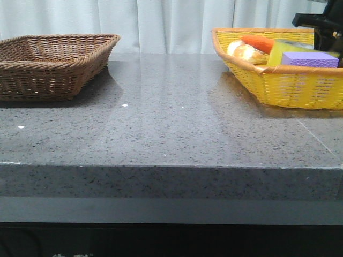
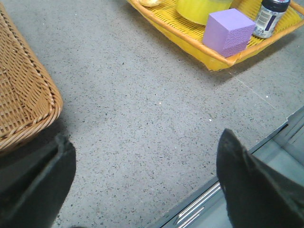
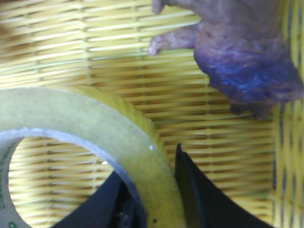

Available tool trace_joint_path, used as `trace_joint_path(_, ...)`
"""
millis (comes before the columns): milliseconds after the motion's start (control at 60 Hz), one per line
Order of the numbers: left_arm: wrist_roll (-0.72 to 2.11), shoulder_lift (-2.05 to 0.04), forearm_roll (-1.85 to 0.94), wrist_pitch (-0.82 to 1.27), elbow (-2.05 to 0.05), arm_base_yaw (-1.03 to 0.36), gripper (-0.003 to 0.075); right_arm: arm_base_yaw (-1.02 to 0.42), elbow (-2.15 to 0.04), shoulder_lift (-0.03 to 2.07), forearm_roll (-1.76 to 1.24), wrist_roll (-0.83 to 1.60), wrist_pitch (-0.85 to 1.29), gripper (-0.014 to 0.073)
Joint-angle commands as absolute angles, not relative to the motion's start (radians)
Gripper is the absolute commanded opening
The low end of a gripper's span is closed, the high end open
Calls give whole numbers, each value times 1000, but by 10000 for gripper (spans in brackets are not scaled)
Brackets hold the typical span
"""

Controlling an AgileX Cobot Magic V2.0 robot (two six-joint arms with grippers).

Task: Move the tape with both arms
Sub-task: 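Lift the tape roll out and set it on the table between baskets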

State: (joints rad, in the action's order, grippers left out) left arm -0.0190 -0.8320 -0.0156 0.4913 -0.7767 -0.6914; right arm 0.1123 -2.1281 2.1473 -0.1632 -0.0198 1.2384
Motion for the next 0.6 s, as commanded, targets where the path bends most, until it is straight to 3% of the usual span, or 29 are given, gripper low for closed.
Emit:
trace_joint_path(0, -18, -831, -24, 414, -808, -700, 597, 117, -2221, 2066, -190, -19, 1272, 164)
trace_joint_path(300, -18, -831, -24, 412, -808, -700, 597, 98, -2334, 2004, -344, -19, 1339, 164)
trace_joint_path(583, -18, -831, -24, 412, -808, -700, 597, -84, -2332, 1947, -340, -7, 1340, 164)
